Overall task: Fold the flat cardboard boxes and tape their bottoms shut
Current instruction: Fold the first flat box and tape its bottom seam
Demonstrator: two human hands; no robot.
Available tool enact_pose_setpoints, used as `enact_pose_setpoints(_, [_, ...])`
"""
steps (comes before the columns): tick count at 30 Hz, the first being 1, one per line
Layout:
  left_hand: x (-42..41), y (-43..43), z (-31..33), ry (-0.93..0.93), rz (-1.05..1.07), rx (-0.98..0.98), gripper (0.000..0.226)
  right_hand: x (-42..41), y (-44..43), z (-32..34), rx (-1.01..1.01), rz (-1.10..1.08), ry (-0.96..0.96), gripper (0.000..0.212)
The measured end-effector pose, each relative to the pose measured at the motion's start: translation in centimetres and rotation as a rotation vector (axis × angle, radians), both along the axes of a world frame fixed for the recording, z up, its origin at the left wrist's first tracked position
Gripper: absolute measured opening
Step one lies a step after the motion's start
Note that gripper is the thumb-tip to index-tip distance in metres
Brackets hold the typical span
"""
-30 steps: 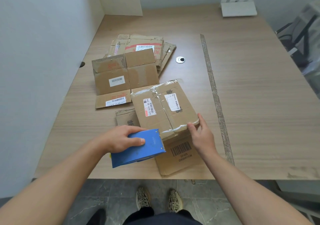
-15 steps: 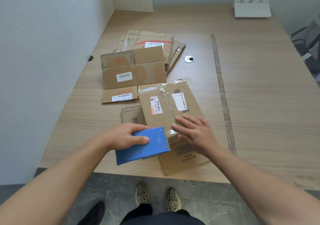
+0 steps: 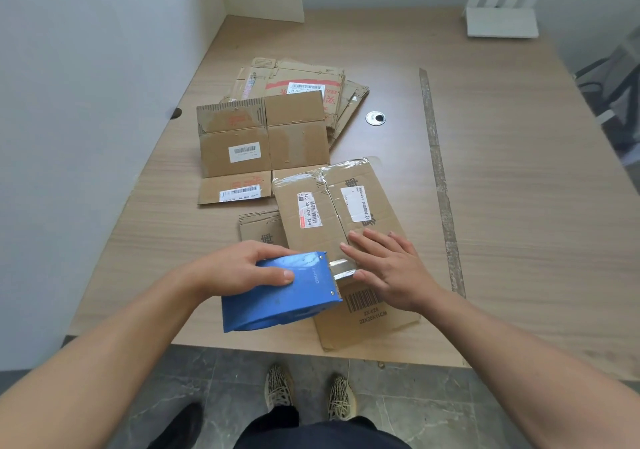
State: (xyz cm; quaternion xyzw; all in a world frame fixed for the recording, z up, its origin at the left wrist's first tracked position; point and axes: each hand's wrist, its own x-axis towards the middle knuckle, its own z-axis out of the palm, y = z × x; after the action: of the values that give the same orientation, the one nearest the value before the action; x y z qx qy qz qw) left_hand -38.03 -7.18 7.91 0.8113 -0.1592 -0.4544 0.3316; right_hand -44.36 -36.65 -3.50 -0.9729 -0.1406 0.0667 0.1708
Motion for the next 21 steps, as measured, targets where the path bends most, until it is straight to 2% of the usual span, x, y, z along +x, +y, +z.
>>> enact_pose_setpoints(5, [0.1, 0.0, -0.9, -0.037, -0.029, 0.066, 0.038, 0.0, 0.5, -0.1, -0.002, -0.017, -0.001, 0.044])
enact_pose_setpoints(10, [-0.1, 0.2, -1.5, -0.080, -0.043, 0.111, 0.042, -0.5, 1.3, -0.8, -0.069, -0.053, -0.110, 0.042])
enact_pose_setpoints(16, [-0.2, 1.0, -0.8, -0.113, -0.049, 0.110, 0.044, -0.6, 2.9, -1.1, -0.048, -0.165, -0.317, 0.041])
enact_pose_setpoints(21, [0.1, 5.7, 1.1, -0.218, -0.082, 0.215, 0.038, -0.4, 3.2, -1.1, -0.054, -0.209, -0.246, 0.043])
